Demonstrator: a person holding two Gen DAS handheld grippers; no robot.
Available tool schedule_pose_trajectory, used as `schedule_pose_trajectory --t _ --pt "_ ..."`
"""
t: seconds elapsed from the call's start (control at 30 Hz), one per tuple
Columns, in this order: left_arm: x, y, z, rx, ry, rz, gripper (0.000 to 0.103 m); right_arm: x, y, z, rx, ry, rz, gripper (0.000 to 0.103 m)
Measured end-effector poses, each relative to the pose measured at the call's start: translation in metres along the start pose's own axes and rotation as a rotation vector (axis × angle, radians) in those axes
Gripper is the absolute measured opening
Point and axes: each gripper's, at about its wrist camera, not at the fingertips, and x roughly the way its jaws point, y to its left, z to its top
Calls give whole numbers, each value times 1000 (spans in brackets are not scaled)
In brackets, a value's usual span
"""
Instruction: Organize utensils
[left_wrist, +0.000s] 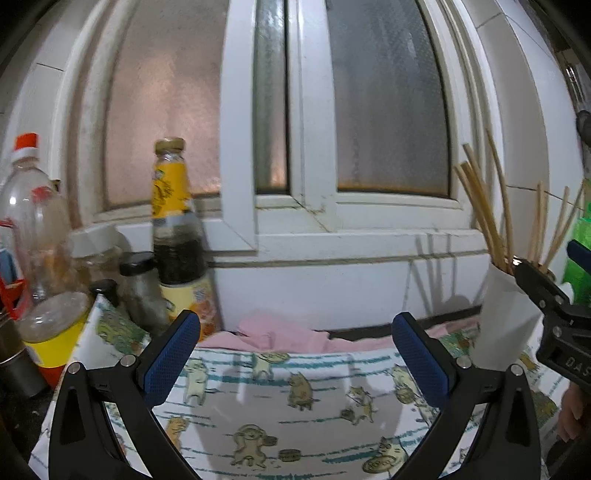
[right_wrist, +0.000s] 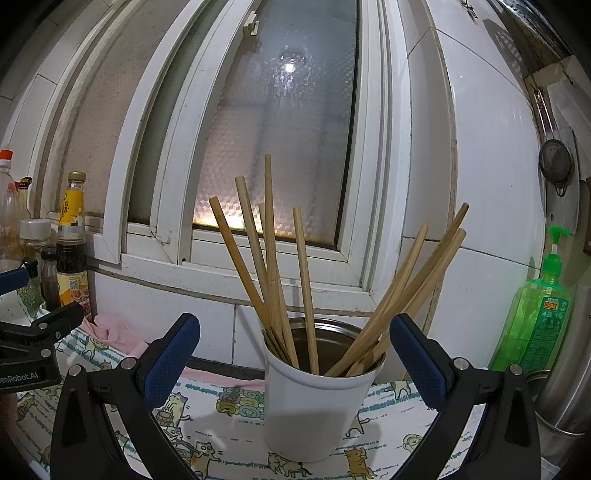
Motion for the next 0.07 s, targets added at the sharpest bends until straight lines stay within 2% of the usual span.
schedule_pose_trajectory --t 0.07 --pt "0 -2 0 9 -1 7 103 0 0 0 0 0 0 103"
